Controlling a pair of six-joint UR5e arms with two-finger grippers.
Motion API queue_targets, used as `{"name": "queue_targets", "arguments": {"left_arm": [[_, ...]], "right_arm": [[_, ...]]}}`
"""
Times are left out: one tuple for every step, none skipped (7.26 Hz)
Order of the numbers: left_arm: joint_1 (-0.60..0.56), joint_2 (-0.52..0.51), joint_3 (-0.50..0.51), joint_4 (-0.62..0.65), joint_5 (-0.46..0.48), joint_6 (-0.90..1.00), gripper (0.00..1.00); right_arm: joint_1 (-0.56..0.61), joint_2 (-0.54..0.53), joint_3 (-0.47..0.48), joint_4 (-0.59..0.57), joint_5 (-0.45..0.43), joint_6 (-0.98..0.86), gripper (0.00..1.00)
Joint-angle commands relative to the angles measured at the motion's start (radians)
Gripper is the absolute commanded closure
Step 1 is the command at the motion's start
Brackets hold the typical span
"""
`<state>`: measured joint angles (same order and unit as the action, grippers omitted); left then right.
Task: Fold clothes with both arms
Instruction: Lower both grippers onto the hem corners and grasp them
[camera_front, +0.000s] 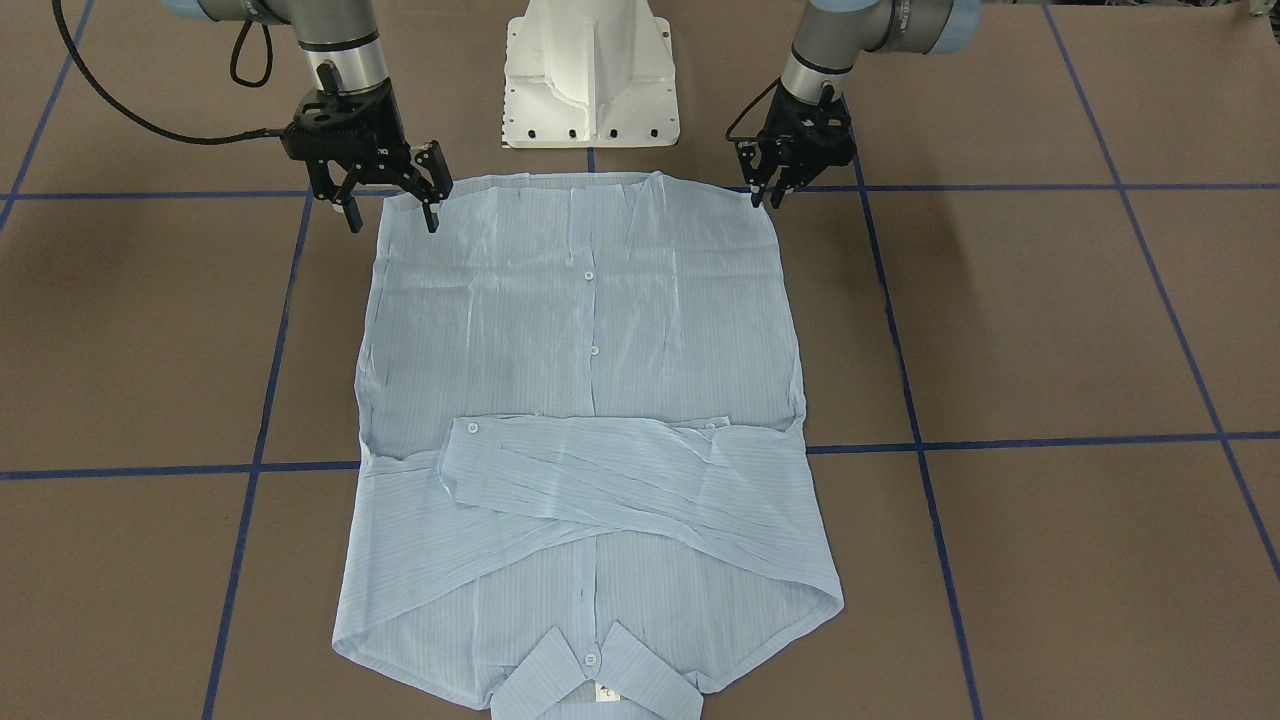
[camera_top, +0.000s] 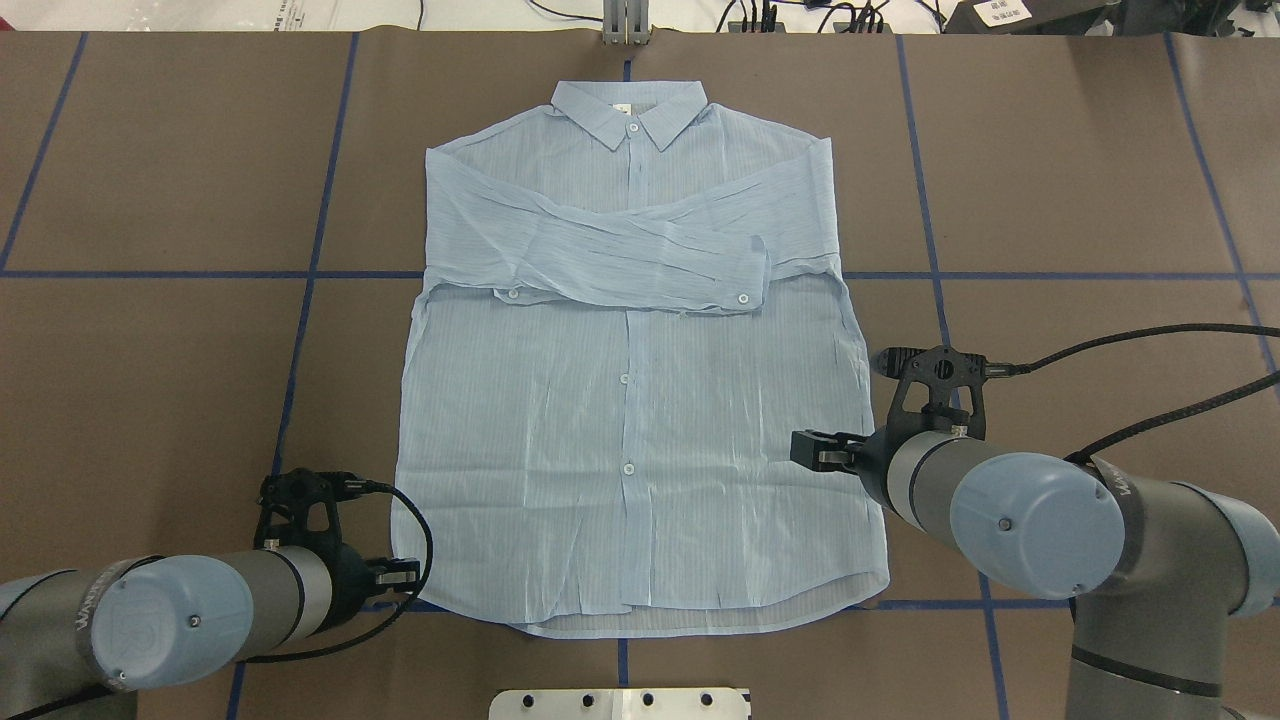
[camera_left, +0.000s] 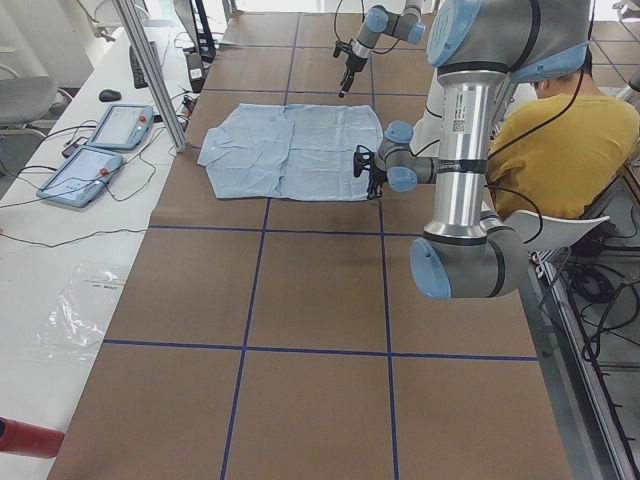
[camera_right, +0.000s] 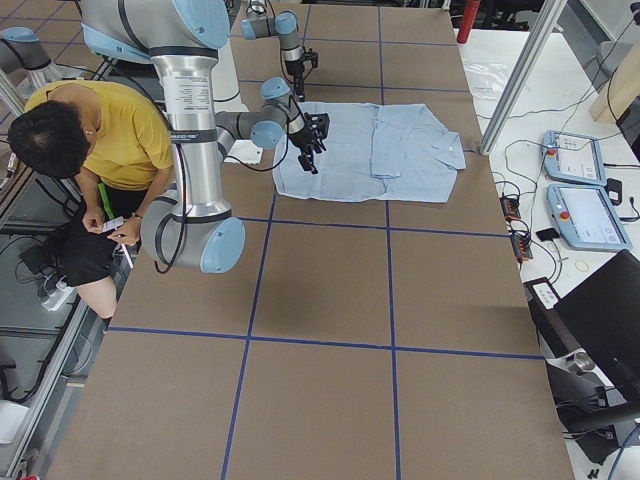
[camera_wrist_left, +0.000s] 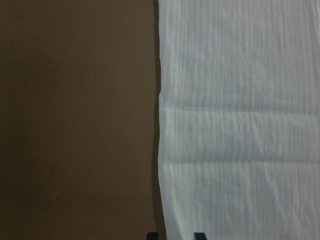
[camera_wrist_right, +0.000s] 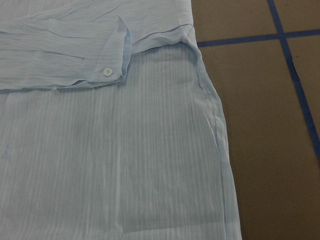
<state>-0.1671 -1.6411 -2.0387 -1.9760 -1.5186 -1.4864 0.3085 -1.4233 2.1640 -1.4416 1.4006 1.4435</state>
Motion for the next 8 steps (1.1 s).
{"name": "queue_targets", "arguments": {"left_arm": [[0.02,-0.038,0.003,0.037,0.0,0.0,0.64],[0.02,-0.045,0.003,0.048,0.0,0.0,0.64],[0.02,-0.042,0.003,0.048,0.0,0.0,0.64],[0.02,-0.033,0.005,0.049,0.0,0.0,0.65],[0.018,-0.031,0.003,0.049,0.002,0.0,0.65],[0.018,-0.031,0.003,0.051,0.002,0.0,0.65],[0.02,-0.029,0.005,0.051,0.002,0.0,0.65],[0.02,-0.029,0.005,0.051,0.002,0.0,0.68]], "right_arm": [[0.0,0.001,0.0,0.0,0.0,0.0,0.0],[0.0,0.001,-0.001,0.001,0.0,0.0,0.0],[0.0,0.003,-0.001,0.0,0.0,0.0,0.0],[0.0,0.003,-0.001,0.001,0.0,0.0,0.0],[0.0,0.003,-0.001,0.0,0.0,0.0,0.0],[0.0,0.006,-0.001,0.0,0.0,0.0,0.0],[0.0,0.006,-0.001,0.001,0.0,0.0,0.0],[0.0,0.006,-0.001,0.001,0.0,0.0,0.0]]}}
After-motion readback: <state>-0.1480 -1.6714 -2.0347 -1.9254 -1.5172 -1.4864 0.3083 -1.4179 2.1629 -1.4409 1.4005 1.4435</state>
